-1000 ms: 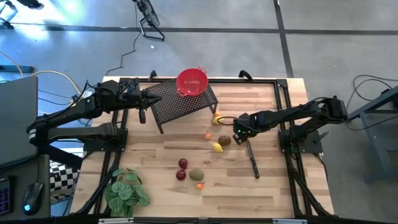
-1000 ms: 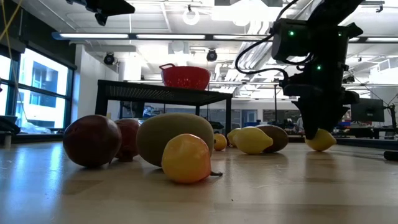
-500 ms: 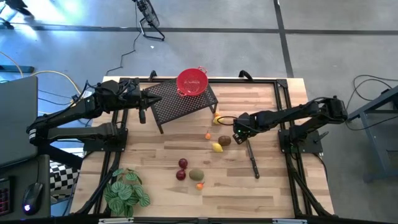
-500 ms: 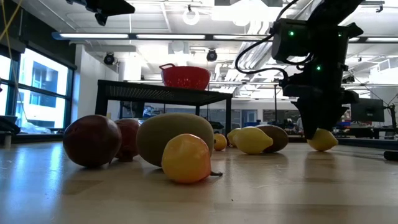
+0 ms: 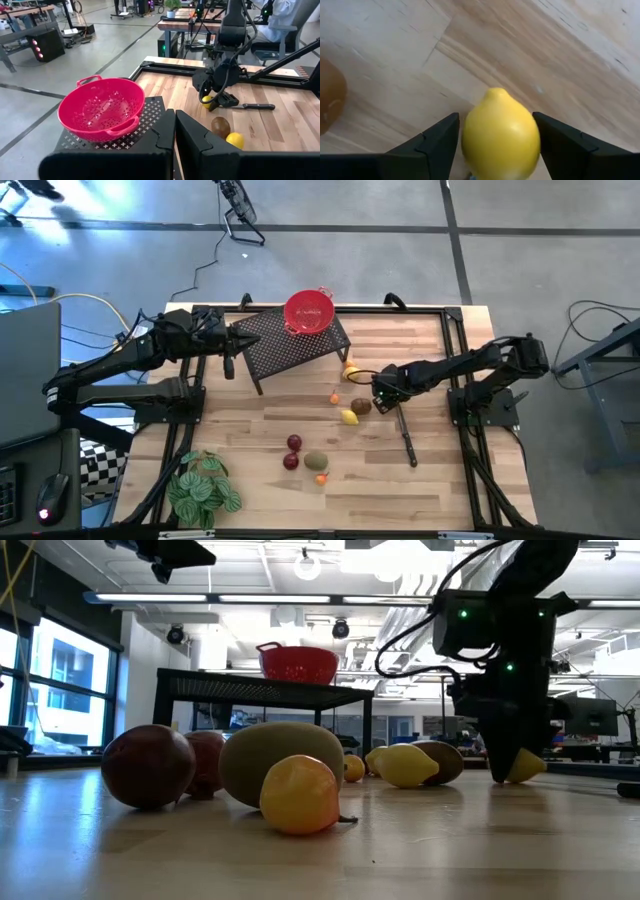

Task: Pick & Place Fruit
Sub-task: Put the middle lemon into the red strainer bowl on the shelf

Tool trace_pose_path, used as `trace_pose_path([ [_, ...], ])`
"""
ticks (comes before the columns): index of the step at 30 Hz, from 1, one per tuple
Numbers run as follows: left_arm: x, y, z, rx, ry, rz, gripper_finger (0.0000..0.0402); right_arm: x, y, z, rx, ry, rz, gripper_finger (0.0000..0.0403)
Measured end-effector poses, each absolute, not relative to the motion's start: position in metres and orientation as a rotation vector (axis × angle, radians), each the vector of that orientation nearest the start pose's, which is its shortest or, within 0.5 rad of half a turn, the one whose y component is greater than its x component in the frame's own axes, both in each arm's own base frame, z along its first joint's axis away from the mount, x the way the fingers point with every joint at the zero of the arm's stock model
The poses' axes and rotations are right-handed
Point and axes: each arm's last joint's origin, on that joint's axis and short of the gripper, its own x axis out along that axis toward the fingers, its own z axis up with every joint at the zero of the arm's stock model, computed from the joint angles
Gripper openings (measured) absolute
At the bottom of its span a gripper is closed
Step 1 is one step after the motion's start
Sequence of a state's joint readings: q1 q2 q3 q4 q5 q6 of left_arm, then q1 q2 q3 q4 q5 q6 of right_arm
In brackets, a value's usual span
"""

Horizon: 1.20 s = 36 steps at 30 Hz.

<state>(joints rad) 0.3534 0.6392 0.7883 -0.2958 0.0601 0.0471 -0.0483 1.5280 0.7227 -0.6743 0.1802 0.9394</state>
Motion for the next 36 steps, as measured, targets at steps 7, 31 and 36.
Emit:
trace_pose_path([
  [7,0.129,0.046,0.343,0.017,0.15,0.289,0.0009,0.23,-0.016,0.136,0.658,1.266,-0.853,0.0208],
  [31,0.129,0.046,0.344,0.02,0.139,0.29,0.0009,0.227,-0.03,0.181,0.705,1.126,-0.72,0.021],
  [36,0.129,0.046,0.344,0.019,0.139,0.29,0.0009,0.23,-0.037,0.209,0.714,1.001,-0.618,0.0198],
])
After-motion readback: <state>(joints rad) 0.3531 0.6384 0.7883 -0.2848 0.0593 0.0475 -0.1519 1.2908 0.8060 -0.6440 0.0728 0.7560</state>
